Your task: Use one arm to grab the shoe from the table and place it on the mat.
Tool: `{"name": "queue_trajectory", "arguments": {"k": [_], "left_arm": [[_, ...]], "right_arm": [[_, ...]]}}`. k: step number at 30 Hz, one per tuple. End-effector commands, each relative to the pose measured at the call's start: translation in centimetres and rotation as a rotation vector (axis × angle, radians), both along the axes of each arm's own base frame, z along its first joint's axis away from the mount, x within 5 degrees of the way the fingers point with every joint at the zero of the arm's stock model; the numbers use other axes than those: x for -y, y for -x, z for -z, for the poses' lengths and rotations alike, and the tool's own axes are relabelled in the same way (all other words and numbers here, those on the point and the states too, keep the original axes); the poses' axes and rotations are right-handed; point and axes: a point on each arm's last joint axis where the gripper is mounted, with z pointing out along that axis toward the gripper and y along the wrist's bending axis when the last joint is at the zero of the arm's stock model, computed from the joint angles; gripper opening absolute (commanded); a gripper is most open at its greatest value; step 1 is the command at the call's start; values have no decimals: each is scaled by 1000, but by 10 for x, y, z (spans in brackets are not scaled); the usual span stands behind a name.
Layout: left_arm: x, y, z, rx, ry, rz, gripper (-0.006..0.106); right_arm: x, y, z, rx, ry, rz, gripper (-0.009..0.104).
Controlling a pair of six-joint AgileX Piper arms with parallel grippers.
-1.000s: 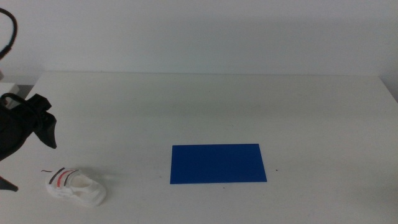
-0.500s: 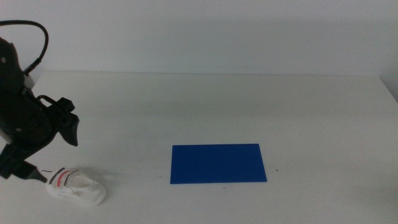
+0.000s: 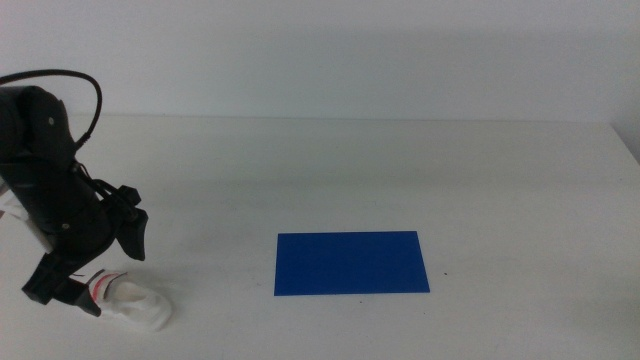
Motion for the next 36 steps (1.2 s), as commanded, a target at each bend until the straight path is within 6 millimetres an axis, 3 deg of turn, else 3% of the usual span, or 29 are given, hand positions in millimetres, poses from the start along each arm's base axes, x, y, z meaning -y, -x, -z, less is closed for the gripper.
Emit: {"name": "queue_trajectory", "arguments": {"k": [1,8,12,16,20,21,24,28,33,36], "left_arm": [[1,-1,6,5,4,-16,94],[1,-2,32,-9,9,-34,92],[2,-3,38,-23,9,-36,79],[3,-3,37,-32,19,-42,48],[18,-5,12,-64,-34,-35,7],[27,-8,3,-64,-49,-42,-2],[63,-19,-20,13,-43,-22,-2],[127,-28,-37,79,8,60,-2],[210,-36,-37,96,33,233,-2],[245,-38,-31,85,30,302,-2]], "right_arm": [[0,0,0,12,10,-2,79],[0,0,0,12,10,-2,79],[0,0,0,12,10,-2,79],[0,0,0,12,10,-2,79],[0,0,0,12,10,-2,79],[0,0,0,12,10,-2,79],[0,0,0,12,10,-2,79],[0,0,0,12,10,-2,79],[0,0,0,12,10,-2,79],[0,0,0,12,10,-2,79]]}}
